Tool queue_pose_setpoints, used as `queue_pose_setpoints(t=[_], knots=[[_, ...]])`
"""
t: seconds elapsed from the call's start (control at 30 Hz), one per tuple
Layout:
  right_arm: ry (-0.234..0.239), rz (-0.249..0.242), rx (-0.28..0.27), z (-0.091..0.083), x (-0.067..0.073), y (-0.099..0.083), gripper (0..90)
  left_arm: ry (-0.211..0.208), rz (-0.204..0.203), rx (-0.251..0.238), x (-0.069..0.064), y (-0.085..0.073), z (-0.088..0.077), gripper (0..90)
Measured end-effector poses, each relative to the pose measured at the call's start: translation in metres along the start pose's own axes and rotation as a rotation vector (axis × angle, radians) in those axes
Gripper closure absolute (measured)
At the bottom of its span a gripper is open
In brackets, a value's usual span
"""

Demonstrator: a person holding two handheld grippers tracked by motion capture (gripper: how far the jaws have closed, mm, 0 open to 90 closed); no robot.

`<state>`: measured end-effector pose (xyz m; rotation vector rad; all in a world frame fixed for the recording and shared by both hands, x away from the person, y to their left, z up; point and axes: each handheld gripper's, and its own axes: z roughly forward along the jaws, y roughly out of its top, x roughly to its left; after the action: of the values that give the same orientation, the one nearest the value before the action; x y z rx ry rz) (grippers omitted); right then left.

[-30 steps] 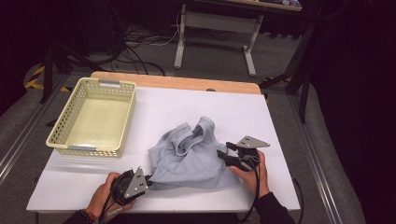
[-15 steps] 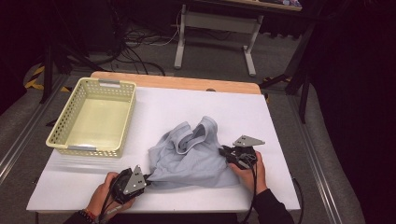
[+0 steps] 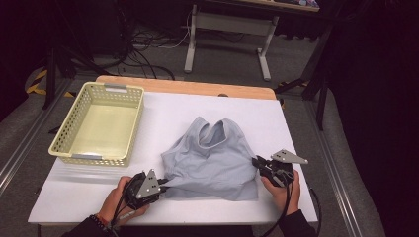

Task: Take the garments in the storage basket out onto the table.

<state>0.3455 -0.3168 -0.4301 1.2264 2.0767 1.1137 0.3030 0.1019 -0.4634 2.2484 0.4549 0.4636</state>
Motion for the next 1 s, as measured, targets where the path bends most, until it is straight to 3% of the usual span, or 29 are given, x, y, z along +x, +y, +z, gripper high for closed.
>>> queue_pose_setpoints(t=[0.33, 0.57, 0.67, 0.8, 0.9, 1.0], knots=[[-0.04, 0.0, 0.007, 0.0, -0.003, -0.007, 71.9, -0.025, 0.005, -0.103, -0.001, 0.007, -0.021, 61.9], [-0.029, -0.001, -0.039, -0.004, -0.005, -0.005, 64.1, -0.028, -0.019, -0.171, 0.001, 0.012, -0.035, 48.3], [-0.024, -0.01, -0.045, -0.003, -0.004, -0.006, 58.9, 0.003, -0.047, -0.177, 0.002, 0.013, -0.033, 42.3], [-0.014, -0.015, -0.065, 0.0, -0.003, -0.005, 54.0, 0.04, -0.079, -0.128, 0.007, 0.017, -0.016, 36.3], [-0.011, -0.025, -0.085, 0.001, -0.001, 0.0, 53.8, 0.057, -0.116, -0.075, 0.019, 0.02, 0.005, 36.5], [0.008, -0.022, -0.116, 0.003, -0.004, 0.009, 53.1, 0.081, -0.133, -0.056, 0.028, 0.024, 0.016, 38.1]])
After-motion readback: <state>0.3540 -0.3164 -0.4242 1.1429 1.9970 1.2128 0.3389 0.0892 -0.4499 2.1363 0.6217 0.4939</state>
